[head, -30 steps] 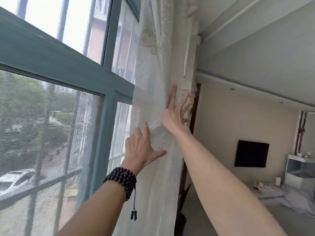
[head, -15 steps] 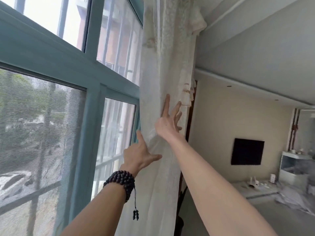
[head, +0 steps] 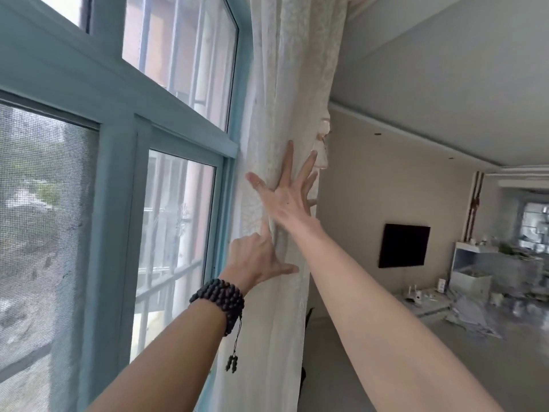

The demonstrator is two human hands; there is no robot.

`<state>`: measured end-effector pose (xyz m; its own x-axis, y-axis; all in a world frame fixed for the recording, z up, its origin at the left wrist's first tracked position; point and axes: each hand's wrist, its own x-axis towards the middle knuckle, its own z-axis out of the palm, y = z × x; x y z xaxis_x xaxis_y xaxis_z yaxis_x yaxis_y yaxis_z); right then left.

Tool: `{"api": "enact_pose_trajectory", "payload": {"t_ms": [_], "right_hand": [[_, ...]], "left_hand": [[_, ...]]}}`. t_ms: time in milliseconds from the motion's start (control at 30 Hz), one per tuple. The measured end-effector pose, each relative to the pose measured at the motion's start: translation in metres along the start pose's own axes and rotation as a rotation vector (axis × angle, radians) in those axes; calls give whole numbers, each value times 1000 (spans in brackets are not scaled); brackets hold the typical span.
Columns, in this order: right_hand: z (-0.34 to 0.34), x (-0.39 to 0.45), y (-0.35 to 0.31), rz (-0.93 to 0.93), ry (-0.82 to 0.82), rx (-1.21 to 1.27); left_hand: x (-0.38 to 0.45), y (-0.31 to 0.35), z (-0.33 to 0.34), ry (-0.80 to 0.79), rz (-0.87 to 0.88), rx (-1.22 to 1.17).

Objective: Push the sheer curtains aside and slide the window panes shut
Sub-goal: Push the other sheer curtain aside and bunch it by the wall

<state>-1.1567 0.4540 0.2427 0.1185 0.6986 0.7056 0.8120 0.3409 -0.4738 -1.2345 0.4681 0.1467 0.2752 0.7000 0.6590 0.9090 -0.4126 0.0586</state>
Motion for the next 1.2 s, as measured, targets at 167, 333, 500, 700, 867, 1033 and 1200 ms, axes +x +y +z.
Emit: {"api": "enact_pose_trajectory", "payload": {"t_ms": [167,333,500,700,867,1033,1200], "right_hand": [[2,29,26,53,91,-54],[10,63,51,105,104,-99],[28,106,81,113,22,-65],[57,144,146,152,-3,-60],[69,184,182,107,69,-36],[82,220,210,83,108,-57],[103,246,253,142,95,-118]], "left_hand": [[22,4,22,38,-6,-45],[47,-2,51,135,-42,-70],[85,-9,78,320,-107,-15],[128,-7,128,231,-193,-23],[167,9,172,155,-190,-125],[203,14,199,127,-172,-139],[236,8,236,105,-158,-88]]}}
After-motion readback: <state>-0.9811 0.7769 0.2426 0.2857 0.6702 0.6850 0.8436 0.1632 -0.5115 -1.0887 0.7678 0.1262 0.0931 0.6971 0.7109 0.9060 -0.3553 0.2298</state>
